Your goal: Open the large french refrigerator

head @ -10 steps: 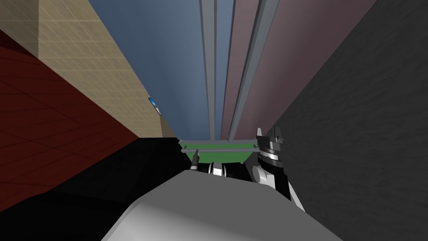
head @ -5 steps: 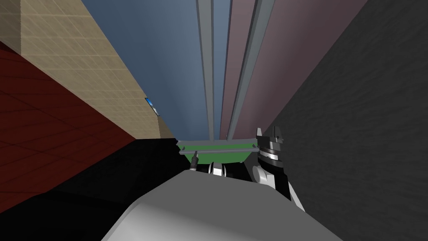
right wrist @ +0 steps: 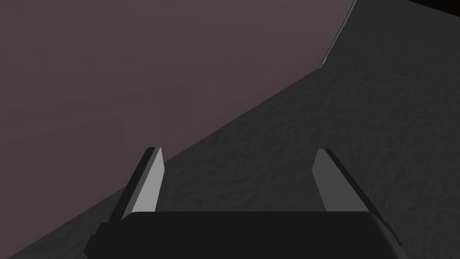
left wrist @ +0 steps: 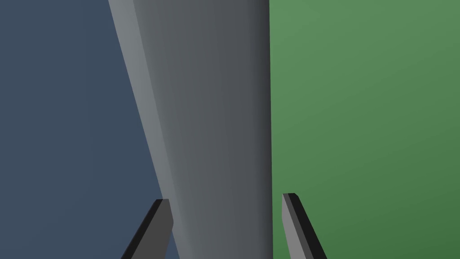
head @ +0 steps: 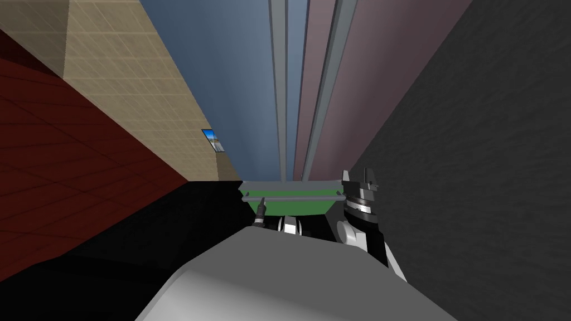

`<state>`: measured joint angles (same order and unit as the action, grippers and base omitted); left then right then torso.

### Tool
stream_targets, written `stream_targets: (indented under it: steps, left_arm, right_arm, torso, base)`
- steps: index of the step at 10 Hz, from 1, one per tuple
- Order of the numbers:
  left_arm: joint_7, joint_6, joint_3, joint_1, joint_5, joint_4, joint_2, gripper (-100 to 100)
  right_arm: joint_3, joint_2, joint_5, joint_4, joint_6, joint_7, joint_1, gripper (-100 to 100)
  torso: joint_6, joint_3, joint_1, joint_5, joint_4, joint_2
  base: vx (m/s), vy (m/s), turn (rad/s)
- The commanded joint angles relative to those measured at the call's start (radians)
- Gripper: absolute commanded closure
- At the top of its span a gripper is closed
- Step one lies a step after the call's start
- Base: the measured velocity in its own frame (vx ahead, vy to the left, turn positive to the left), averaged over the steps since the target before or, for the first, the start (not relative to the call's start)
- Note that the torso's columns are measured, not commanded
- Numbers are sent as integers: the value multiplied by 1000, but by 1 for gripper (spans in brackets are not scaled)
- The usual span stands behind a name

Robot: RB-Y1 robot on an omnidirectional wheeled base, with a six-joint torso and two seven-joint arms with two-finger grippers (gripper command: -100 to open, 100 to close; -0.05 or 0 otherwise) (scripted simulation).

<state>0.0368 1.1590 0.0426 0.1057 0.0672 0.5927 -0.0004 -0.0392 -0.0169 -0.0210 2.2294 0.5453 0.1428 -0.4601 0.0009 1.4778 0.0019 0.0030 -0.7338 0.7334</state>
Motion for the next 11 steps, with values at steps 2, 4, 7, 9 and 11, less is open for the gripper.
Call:
stream_targets:
  steps: [2,4,7,9,11]
  left_arm:
    - [1,-71,-1,-13,-3,24,2,100]
    - [1,-58,-2,-18,-4,19,1,100]
    - [1,-69,-7,-16,-8,24,0,100]
    - [0,-71,-8,-13,-9,43,1,100]
    - [-1,-74,-14,-3,-13,44,0,100]
  right_arm:
    - [0,0,0,0,0,0,0,0]
    - [0,0,0,0,0,0,0,0]
    - [0,0,0,0,0,0,0,0]
    - [0,0,0,0,0,0,0,0]
    - [0,0,0,0,0,0,0,0]
  torso:
    - [0,1,0,0,0,-2]
    - [-1,2,0,-1,-1,-3]
    - [-1,-4,0,0,-1,6]
    - [-1,-2,-1,0,0,3]
    - [-1,1,0,-1,-1,0]
  base:
    - [-114,-12,30]
    - [-73,-10,16]
    - [-177,-20,25]
    - [-178,-26,21]
    - [-181,-10,23]
